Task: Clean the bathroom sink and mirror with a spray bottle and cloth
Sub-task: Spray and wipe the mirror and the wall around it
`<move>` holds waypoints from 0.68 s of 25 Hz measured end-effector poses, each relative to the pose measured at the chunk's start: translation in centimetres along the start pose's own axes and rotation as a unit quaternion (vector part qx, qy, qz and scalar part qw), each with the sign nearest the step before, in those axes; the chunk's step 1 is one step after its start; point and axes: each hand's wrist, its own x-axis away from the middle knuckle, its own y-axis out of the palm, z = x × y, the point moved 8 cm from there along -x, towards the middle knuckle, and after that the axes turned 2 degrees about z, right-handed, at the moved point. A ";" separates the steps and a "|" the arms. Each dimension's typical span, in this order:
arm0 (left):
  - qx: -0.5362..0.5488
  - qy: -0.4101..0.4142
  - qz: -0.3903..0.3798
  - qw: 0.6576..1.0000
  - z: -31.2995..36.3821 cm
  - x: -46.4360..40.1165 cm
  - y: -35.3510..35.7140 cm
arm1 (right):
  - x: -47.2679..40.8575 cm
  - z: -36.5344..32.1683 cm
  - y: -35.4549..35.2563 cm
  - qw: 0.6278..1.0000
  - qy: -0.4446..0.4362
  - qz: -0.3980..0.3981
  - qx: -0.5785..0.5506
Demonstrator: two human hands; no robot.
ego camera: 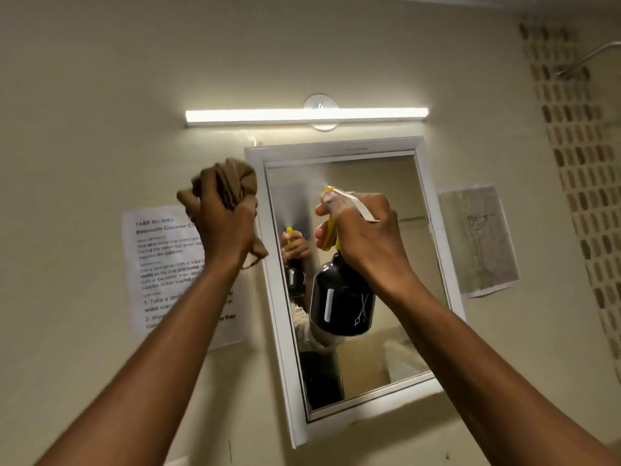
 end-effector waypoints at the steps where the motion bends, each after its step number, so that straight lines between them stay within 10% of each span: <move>1: -0.024 0.011 -0.008 1.000 1.1 -1.7 0.9 | -0.7 0.0 -0.5 1.000 0.002 0.016 0.006; 17: -0.311 0.128 -0.053 0.940 3.2 -6.4 11.0 | -4.6 4.2 -15.6 0.978 0.057 0.177 0.098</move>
